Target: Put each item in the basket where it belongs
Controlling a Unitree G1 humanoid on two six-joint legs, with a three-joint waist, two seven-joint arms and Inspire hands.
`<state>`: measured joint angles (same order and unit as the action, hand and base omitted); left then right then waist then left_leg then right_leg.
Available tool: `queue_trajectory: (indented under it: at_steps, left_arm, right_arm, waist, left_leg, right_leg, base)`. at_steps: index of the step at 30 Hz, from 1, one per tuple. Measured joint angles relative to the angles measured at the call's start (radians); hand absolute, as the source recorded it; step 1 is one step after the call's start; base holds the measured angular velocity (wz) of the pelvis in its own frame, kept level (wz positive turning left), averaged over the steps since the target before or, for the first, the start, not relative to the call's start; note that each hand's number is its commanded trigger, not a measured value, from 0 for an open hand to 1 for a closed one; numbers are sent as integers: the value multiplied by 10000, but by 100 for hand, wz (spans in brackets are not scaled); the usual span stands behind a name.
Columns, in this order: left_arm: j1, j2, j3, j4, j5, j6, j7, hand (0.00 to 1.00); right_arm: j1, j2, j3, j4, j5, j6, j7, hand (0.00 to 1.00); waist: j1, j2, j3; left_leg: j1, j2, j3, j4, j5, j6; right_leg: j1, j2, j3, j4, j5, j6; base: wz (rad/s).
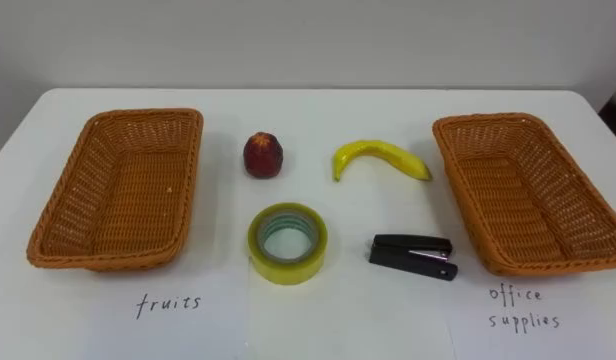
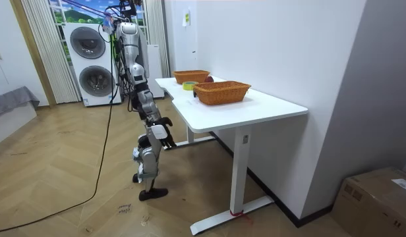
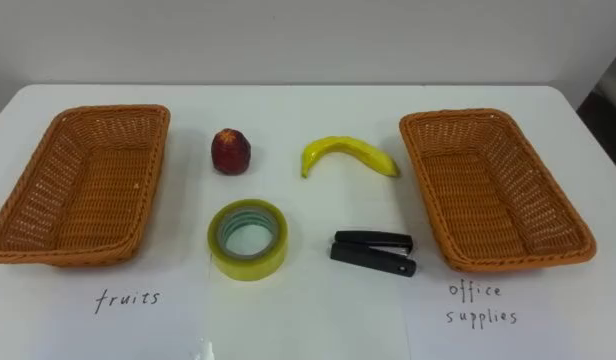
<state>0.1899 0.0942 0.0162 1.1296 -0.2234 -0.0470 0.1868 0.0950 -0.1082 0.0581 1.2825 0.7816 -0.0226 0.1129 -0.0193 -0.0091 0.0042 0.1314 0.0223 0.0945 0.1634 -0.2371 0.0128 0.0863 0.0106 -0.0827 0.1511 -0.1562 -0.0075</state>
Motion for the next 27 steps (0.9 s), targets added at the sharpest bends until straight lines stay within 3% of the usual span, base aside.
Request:
queue_trajectory:
  at_steps: [18, 27]
  left_arm:
    - [111, 3, 50, 7, -193, -30, -39, 0]
    - [453, 45, 600, 21, -435, 62, -257, 0]
  right_arm:
    - [64, -11, -170, 142, 39, 14, -32, 0]
    - [399, -91, -2144, 147, 850, 80, -711, 0]
  waist:
    - [-17, -14, 2]
    - [-251, -40, -5]
  left_leg:
    - [71, 0, -3, -6, 0, 0]
    - [200, -6, 3, -100, -1, 1]
  right_leg:
    - [117, 6, 43, -4, 1, -1]
    - [166, -2, 6, -28, -26, 13]
  base:
    - [0]
    - [0]
